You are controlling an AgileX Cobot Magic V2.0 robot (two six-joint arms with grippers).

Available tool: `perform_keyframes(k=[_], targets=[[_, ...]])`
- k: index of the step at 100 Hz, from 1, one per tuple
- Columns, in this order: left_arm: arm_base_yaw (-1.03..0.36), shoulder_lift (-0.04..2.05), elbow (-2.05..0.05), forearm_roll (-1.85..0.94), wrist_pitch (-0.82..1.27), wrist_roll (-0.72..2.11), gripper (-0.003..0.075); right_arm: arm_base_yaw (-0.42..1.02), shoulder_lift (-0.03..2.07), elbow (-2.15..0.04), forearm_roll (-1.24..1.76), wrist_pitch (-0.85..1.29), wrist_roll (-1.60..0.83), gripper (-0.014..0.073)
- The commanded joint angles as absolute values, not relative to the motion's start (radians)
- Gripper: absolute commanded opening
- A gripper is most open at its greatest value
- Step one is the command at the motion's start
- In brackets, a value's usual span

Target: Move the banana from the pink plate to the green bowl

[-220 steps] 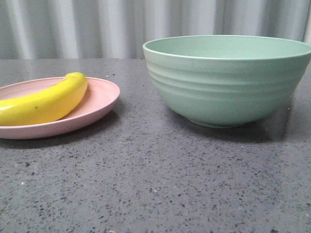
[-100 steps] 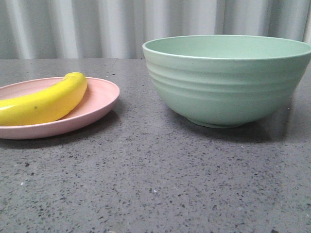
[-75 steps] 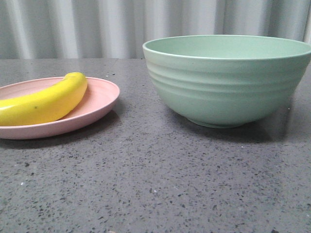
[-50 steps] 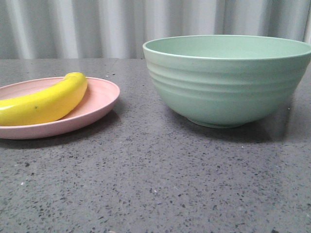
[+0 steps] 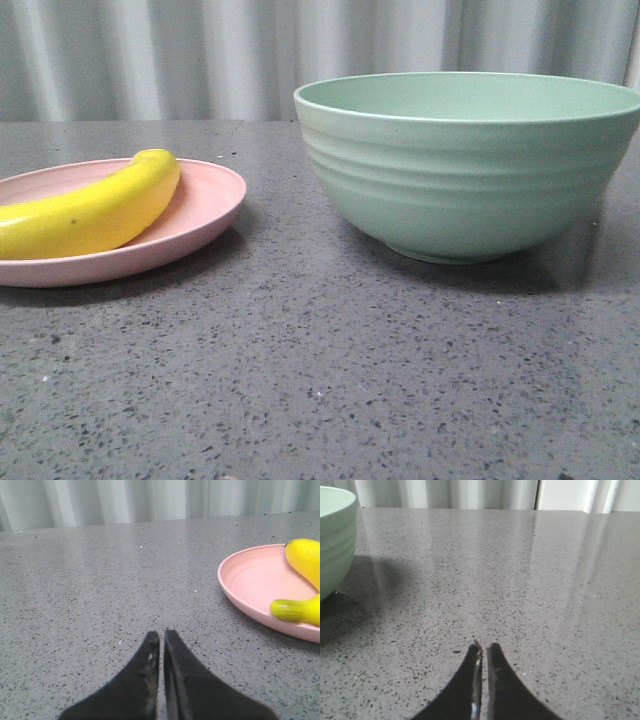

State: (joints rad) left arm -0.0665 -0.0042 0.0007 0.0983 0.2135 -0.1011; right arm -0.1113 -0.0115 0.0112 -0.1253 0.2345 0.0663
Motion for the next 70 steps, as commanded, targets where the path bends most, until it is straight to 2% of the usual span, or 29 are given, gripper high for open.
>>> perform_keyframes(k=[1, 25, 70], targets=[[-0.063, -0.033, 0.011, 0.100, 0.124, -0.108, -0.0020, -0.118, -0.033, 0.031, -0.129, 0.141, 0.064, -0.0064], [-0.063, -0.033, 0.011, 0.100, 0.100, -0.108, -0.0020, -0.118, -0.033, 0.031, -0.129, 0.049, 0.064, -0.0064], [-0.063, -0.033, 0.007, 0.091, 0.021, -0.108, -0.0020, -0.118, -0.033, 0.031, -0.109, 0.011, 0.064, -0.0064]])
